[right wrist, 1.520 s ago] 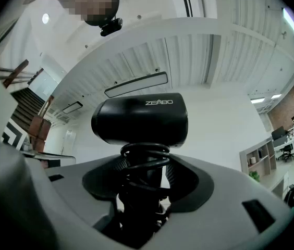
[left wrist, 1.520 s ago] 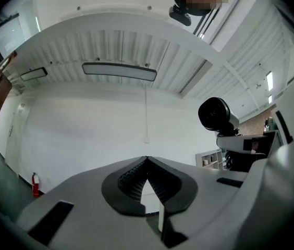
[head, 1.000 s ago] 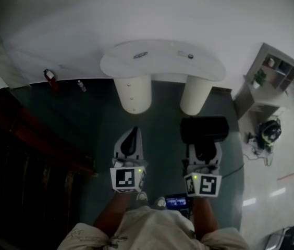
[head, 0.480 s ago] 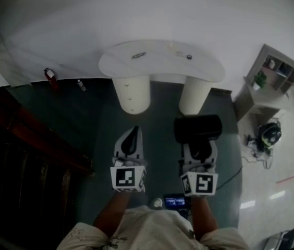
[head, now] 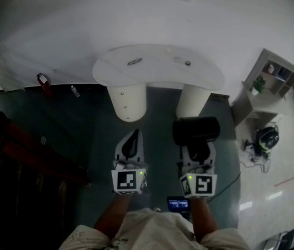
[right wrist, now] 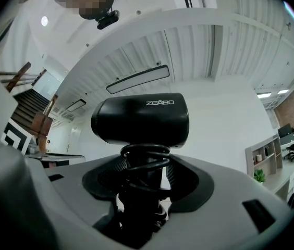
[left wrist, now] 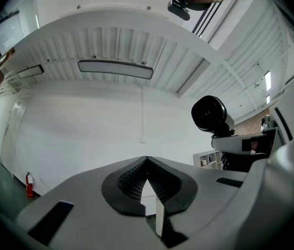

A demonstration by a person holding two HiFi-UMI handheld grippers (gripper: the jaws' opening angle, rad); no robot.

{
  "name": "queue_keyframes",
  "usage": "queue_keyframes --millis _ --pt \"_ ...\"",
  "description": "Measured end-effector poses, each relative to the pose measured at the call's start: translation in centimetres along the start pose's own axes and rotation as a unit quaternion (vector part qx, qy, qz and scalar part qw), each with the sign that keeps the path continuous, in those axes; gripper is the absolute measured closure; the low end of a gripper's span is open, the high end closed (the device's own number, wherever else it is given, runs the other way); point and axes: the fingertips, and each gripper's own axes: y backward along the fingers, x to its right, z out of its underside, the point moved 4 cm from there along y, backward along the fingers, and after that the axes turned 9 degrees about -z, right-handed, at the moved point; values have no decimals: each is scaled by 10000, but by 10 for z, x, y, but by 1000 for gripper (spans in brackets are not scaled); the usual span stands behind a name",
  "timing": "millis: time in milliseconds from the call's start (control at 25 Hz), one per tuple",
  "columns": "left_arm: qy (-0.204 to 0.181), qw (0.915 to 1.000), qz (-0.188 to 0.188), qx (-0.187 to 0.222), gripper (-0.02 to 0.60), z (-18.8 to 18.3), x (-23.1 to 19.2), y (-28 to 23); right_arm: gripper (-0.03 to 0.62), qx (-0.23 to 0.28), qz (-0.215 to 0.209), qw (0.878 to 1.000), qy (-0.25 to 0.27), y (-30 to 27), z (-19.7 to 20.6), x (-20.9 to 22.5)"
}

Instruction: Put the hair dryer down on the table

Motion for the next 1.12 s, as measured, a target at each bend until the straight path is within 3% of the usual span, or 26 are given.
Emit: queue_keyframes --millis 720,1120 --pt "82 10000 24 23 584 23 -87 -178 353 -103 19 9999 -58 -200 39 20" --pt "28 10000 90 3 584 37 -90 -243 353 -80 73 9998 -182 -254 60 52"
